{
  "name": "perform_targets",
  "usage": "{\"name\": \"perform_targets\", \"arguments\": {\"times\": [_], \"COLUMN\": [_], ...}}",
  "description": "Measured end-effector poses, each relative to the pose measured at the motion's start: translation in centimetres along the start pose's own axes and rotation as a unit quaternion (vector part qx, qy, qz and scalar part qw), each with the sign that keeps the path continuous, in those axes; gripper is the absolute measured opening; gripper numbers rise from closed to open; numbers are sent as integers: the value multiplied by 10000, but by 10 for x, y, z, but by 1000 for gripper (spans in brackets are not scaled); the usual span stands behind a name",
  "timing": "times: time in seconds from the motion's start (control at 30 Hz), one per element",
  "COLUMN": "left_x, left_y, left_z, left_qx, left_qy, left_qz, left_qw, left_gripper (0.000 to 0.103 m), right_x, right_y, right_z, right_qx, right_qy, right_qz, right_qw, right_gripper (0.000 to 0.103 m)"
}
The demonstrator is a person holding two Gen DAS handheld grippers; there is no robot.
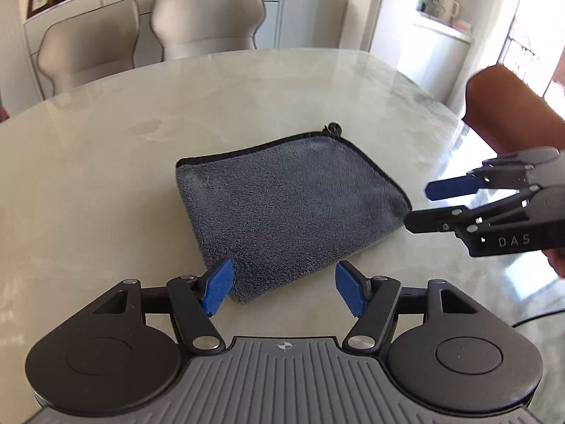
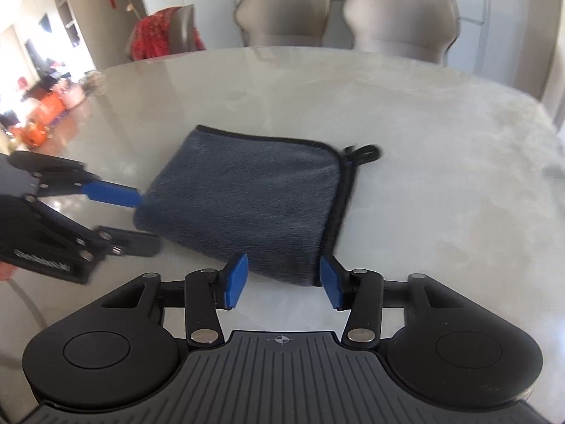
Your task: Fold towel
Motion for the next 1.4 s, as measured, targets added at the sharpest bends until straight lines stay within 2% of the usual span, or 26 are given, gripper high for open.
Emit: {"name": "perform_targets", "arguments": {"times": [0.1, 0.27, 0.33, 0.47, 0.8, 1.13, 1.4], "left_x": [-7, -20, -26, -35, -44, -53, -58], "left_y": [-6, -13, -13, -14, -16, -8, -3], "left_z": [13, 30, 39, 60, 116, 146, 163], "left_qx": [3, 125, 214, 393, 703, 556, 768], "left_qy": [44, 79, 107, -37, -557, -574, -721], "left_qz": [181, 299, 461, 524, 533, 716, 661], "left_qw": [9998, 9994, 9987, 9978, 9945, 9942, 9922], "left_gripper": [72, 72, 72, 79, 80, 85, 87], "right_x": [-1, -9, -13, -17, -12, -14, -15], "right_y": [6, 22, 30, 41, 71, 104, 117], "right_z": [18, 40, 50, 67, 105, 136, 152], "right_qx": [-77, -328, -458, -537, -1105, -1426, -1579], "right_qy": [-86, -33, -14, -33, -23, -72, -168], "right_qz": [-210, -551, -623, -734, -749, -698, -813], "right_qw": [9997, 9979, 9970, 9958, 9911, 9873, 9840], "right_gripper": [65, 92, 96, 102, 102, 103, 102]}}
Point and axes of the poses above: each gripper's, at about its wrist camera, not at the fingertips, and z roughly against the way its jaws point, y to its left, x to its top, the point moved 4 cm from there along -z, roughly the way its jaws point, and after that the axes turned 9 degrees about z, right-handed, at the moved point
